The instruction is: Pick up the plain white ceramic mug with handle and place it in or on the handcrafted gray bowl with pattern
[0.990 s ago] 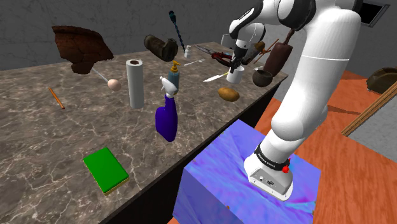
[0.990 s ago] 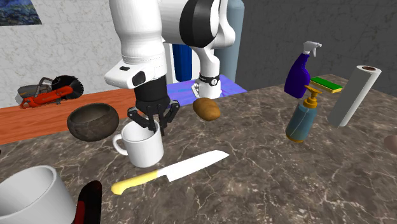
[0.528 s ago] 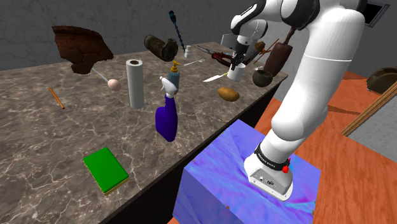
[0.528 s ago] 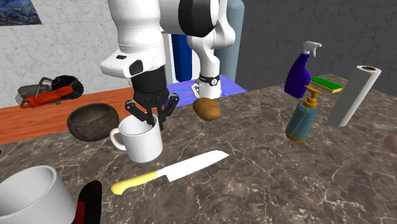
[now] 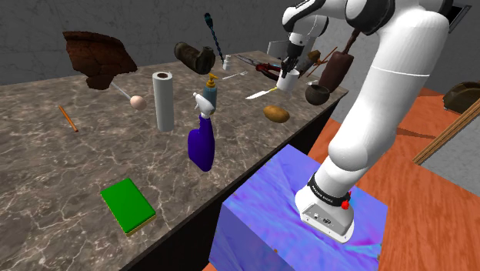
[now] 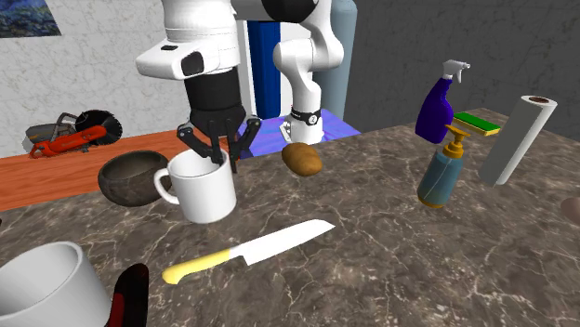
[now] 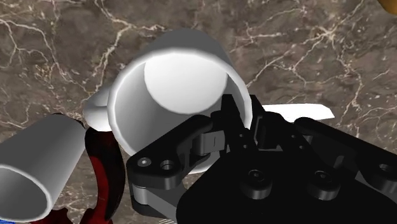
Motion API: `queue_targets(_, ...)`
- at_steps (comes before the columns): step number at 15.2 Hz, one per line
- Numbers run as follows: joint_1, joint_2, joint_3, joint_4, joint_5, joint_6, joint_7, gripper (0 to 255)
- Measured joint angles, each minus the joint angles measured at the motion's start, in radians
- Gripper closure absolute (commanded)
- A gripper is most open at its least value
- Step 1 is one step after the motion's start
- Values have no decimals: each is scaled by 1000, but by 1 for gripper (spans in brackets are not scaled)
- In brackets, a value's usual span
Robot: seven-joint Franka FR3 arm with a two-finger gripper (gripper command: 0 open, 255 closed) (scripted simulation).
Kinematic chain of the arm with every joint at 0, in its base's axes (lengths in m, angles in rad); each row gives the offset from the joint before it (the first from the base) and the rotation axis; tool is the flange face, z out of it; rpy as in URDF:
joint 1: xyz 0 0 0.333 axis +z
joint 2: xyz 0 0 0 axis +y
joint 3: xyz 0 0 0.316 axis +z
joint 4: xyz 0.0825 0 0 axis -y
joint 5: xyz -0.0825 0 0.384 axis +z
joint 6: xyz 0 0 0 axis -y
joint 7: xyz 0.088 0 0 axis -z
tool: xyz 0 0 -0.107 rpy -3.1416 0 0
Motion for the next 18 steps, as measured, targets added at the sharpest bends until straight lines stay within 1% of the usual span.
queue_targets(7, 4, -34, -5, 60, -24, -88, 16, 255)
queue_targets(18, 4, -56, -9, 182, -41, -228, 31, 255)
